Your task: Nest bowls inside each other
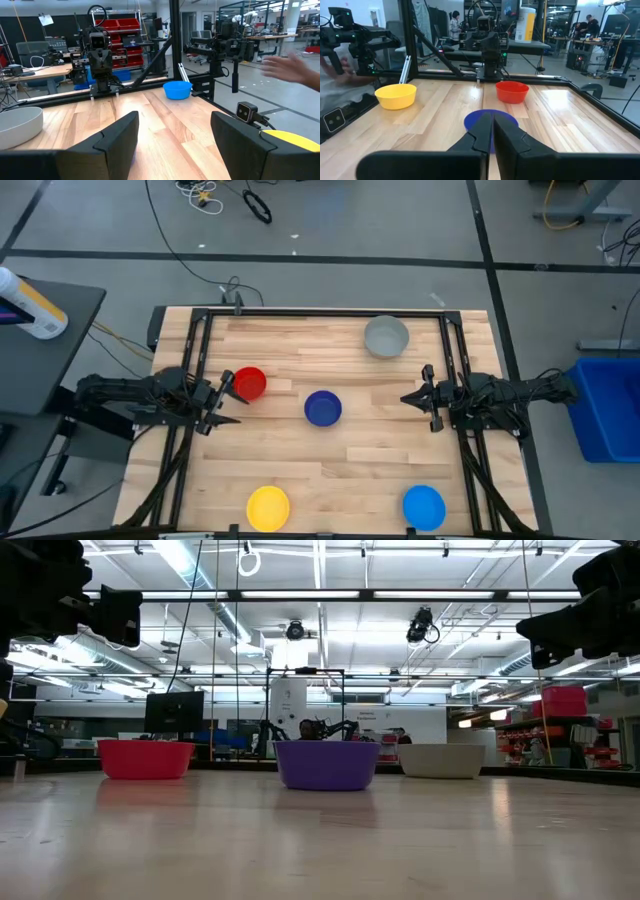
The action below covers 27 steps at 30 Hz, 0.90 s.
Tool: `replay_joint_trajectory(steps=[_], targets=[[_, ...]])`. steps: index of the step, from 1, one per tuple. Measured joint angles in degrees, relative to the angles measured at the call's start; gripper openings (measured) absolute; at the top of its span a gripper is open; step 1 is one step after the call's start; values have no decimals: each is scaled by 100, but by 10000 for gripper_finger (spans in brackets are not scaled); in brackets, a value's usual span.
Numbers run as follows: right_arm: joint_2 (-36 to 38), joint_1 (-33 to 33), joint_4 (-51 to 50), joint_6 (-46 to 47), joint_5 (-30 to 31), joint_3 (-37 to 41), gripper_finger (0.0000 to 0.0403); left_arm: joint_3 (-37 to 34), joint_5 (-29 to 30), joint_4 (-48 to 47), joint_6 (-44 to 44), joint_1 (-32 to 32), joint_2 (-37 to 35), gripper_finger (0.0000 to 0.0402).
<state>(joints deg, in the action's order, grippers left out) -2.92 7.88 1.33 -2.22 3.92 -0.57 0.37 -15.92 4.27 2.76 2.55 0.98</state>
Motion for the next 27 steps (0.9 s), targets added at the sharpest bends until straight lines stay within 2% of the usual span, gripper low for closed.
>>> replay_joint_trajectory(steps=[5,9,15,23,27], targets=[[0,0,1,3,-2,1,24,0,25,31,18,0,1,256],[0,-2,111,160,61,-1,25,1,282,484,83,0,-2,256],[-15,-2,214,207,39,-1,24,1,345,927,136,-2,2,256],[-15,-2,340,1189,39,-1,24,1,436,957,-29,0,1,256],[-15,-4,504,1412,53,-1,25,1,516,958,306,-2,1,256]])
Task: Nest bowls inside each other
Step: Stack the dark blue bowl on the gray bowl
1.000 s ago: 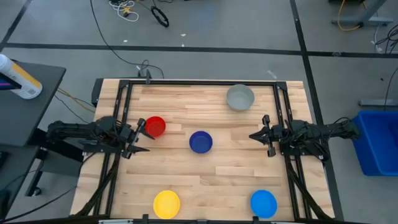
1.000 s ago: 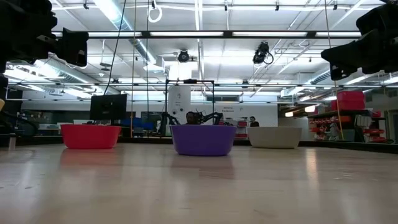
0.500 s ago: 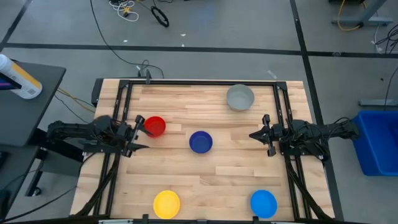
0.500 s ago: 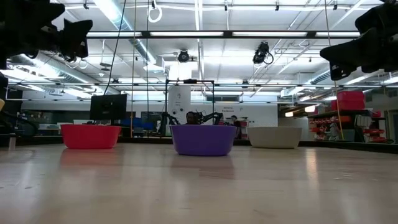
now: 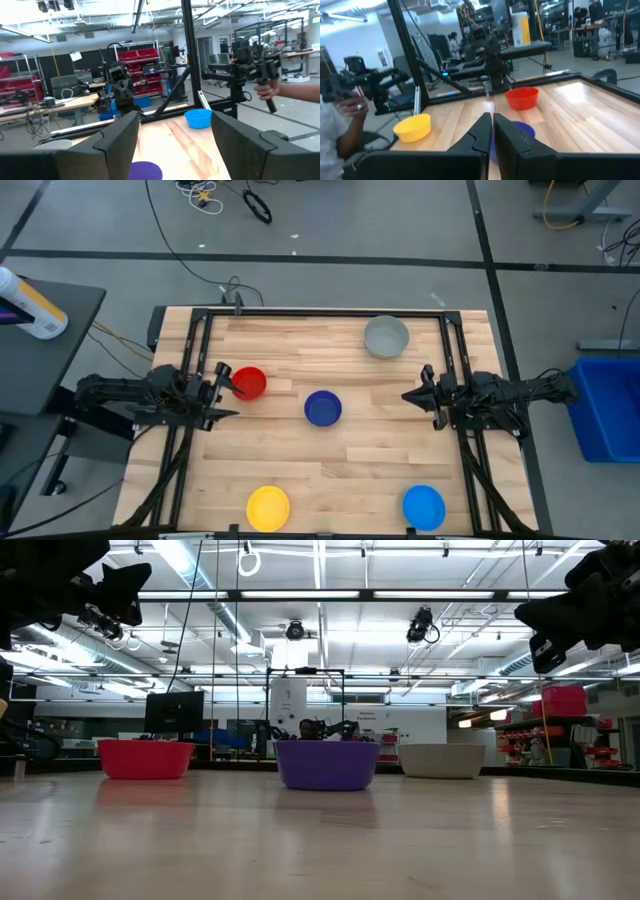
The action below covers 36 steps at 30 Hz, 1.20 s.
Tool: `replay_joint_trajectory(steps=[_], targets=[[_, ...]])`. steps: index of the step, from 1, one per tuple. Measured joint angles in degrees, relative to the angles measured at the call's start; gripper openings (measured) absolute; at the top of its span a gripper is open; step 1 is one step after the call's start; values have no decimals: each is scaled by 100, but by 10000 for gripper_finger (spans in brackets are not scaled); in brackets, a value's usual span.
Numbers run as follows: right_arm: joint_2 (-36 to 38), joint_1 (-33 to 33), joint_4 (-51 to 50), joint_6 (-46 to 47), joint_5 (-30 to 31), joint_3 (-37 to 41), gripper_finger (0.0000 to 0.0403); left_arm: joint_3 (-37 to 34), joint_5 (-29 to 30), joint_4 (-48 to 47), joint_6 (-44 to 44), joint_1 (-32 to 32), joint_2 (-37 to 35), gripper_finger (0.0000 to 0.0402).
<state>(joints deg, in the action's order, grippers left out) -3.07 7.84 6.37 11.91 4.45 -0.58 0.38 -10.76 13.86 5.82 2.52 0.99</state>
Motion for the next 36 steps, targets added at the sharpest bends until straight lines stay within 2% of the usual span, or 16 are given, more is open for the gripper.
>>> replay_joint_trajectory(steps=[6,15,24,29,36], targets=[[0,-1,273,24,32,0,24,0,51,-5,61,0,0,256],[0,6,331,135,-103,0,25,0,616,87,-256,0,-2,256],[-24,4,-393,163,784,0,21,0,720,-91,-588,0,0,256],[-152,5,-400,163,617,0,25,0,871,-324,-541,0,2,256],[-437,4,-357,266,1014,0,25,176,1541,-939,-557,0,101,256]])
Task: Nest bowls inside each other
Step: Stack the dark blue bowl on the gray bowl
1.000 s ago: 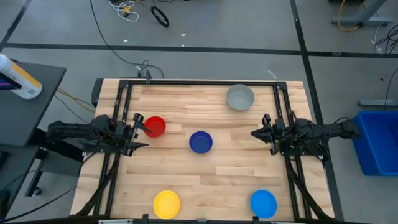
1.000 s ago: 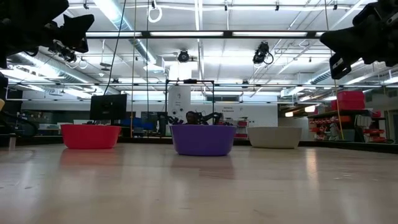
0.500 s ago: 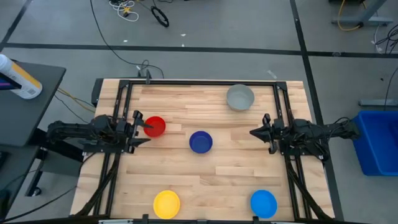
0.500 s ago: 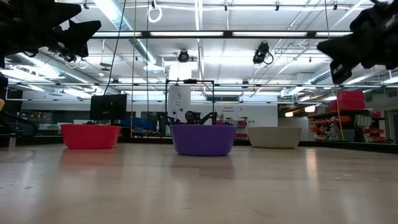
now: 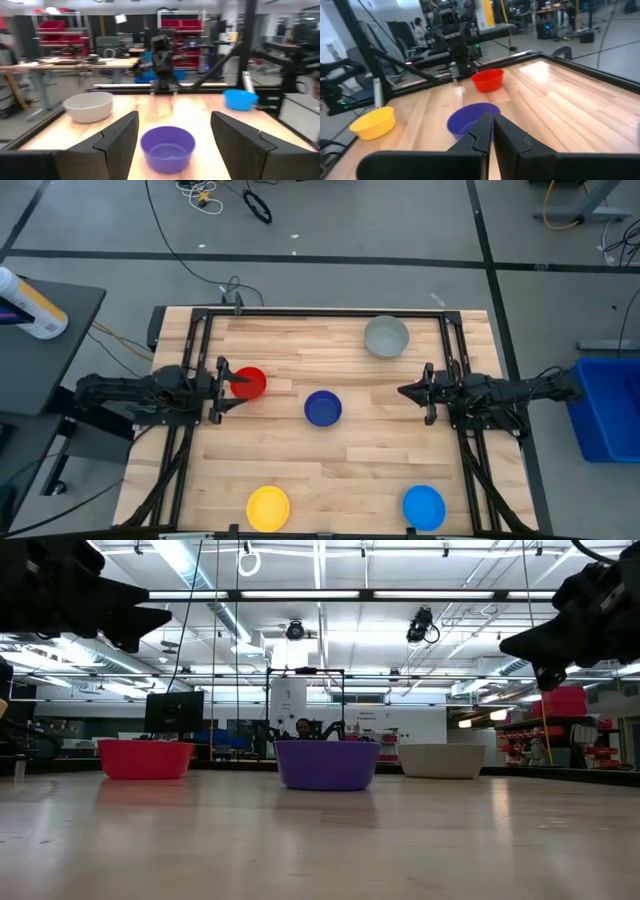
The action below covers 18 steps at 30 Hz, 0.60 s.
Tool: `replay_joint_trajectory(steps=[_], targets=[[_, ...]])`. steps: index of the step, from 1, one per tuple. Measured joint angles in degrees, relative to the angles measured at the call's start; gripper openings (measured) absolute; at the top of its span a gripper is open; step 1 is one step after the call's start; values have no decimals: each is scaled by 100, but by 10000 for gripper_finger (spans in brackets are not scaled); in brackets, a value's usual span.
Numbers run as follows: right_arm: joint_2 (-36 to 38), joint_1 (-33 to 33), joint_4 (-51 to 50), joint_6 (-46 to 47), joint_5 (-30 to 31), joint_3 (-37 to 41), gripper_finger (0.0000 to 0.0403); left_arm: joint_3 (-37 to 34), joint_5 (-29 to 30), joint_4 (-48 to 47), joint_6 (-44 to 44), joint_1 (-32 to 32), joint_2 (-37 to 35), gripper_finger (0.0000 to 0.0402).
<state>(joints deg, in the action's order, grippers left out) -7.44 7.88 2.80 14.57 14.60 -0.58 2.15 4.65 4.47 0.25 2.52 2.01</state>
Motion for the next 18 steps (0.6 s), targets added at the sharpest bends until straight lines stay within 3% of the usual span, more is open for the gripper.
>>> replay_joint_trajectory(steps=[8,14,18], targets=[[-509,-19,119,553,1137,0,28,3,336,-30,-91,0,495,256],[-1215,-15,223,-44,661,0,53,8,495,113,-115,0,868,256],[-1884,-53,904,-158,516,0,74,14,512,436,-109,0,1041,256]])
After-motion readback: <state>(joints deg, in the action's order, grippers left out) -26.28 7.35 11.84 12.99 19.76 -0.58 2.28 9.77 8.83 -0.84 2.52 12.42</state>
